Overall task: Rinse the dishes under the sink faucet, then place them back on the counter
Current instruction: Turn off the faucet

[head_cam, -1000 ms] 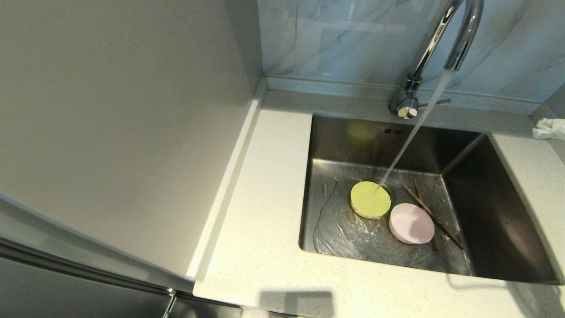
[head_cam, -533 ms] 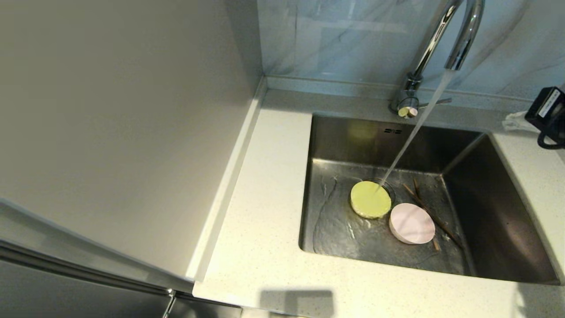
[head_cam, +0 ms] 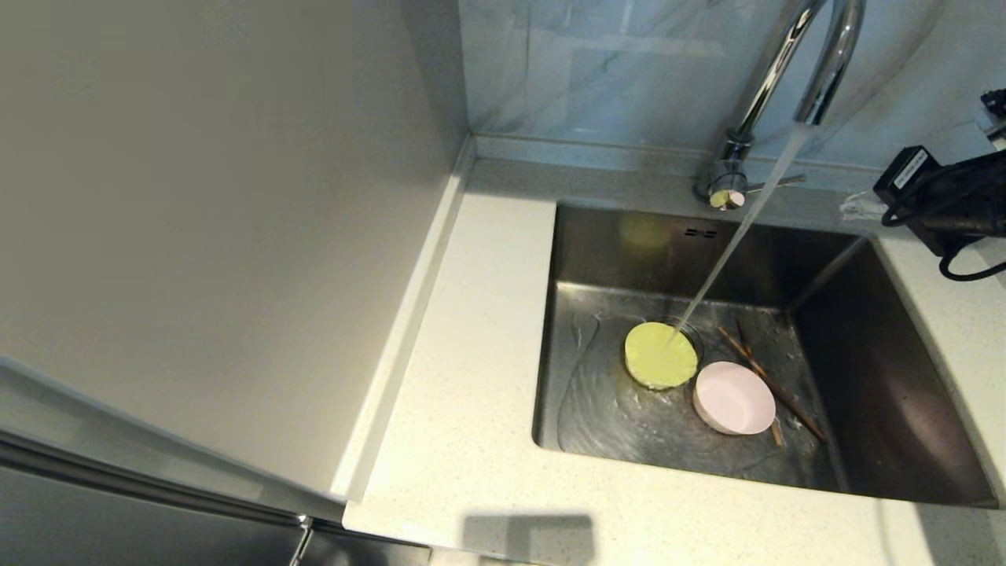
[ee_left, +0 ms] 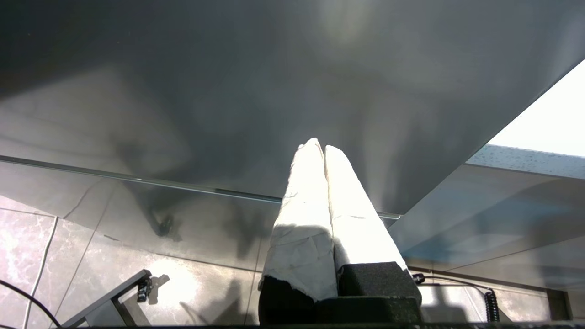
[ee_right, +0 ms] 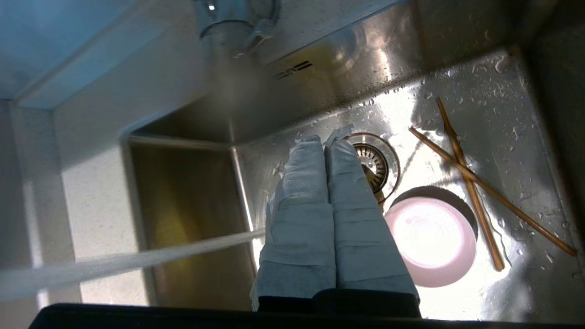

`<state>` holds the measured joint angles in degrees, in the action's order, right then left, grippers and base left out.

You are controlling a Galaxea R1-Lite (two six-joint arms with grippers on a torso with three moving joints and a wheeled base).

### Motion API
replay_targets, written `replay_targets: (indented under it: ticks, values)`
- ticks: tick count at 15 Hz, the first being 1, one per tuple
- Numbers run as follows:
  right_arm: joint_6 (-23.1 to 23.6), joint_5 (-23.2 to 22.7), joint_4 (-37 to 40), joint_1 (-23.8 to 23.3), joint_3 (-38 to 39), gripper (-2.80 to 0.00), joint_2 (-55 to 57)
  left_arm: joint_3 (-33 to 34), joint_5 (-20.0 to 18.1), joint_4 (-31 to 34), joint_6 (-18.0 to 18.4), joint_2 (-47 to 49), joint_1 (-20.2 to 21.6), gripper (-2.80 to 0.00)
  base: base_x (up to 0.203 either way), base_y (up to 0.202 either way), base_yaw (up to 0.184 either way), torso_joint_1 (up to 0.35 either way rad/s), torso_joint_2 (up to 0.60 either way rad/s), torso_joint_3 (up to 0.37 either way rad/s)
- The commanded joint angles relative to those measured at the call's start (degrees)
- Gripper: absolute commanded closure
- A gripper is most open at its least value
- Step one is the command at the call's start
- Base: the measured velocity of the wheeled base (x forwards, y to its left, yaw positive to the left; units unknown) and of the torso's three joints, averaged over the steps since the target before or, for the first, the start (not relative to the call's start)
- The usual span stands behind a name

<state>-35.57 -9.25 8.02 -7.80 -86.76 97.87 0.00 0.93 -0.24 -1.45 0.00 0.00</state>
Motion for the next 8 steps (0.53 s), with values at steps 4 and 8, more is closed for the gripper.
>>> replay_targets:
  ticks: [4,8]
  values:
    - [-0.38,-1.19,-0.19,0.07,-2.50,0.00,3.71,0.00,0.04,-0.02,-0.04,-0.18,0.00,0.00,0.000,0.000,0.000,0.000,0.00,0.000]
    - [-0.76,-1.73,-1.21,1.14,-3.87,0.00,5.23,0.00,0.04,-0.02,-0.04,-0.18,0.00,0.00,0.000,0.000,0.000,0.000,0.00,0.000]
